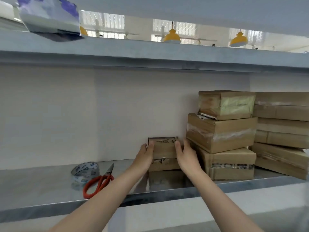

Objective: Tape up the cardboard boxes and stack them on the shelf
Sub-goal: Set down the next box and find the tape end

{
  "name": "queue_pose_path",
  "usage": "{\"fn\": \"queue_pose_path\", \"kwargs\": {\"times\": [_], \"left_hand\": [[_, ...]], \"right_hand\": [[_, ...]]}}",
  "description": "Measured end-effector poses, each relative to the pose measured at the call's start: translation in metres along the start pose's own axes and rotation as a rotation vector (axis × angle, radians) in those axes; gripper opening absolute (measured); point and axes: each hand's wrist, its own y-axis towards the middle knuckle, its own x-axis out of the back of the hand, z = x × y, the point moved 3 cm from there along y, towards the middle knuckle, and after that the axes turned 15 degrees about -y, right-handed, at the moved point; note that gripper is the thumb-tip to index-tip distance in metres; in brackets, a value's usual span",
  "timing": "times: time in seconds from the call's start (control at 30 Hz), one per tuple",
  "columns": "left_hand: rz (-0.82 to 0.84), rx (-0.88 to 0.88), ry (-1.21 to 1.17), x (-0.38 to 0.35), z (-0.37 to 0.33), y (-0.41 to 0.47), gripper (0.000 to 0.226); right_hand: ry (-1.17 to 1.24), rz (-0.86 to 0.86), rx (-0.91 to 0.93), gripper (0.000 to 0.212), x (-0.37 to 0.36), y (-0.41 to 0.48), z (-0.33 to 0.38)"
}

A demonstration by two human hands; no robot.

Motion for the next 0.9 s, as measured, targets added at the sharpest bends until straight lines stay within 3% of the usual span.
{"fn": "queue_pose_path", "kwargs": {"times": [0.2,0.4,0.6,0.8,0.9], "left_hand": [[-0.036,-0.186,-0.100,0.030,-0.015,-0.039,0.040],[-0.128,-0.306,-0.105,0.092,-0.023,-0.080,0.033],[-0.239,-0.338,-0.064,0.186,-0.031,-0.100,0.038],[-0.361,-0.329,-0.094,0.308,-0.014,-0.110,0.034],[-0.360,-0.295,-0.114,0.367,0.004,-0.108,0.052]], "right_hand": [[0.217,-0.048,0.190,0.034,0.006,-0.028,0.037],[0.329,0.022,0.357,0.029,-0.027,-0.066,0.104],[0.291,0.082,0.426,0.031,-0.071,-0.081,0.182],[0.318,0.216,0.368,0.030,-0.158,-0.100,0.277],[0.278,0.260,0.333,0.033,-0.197,-0.100,0.319]]}}
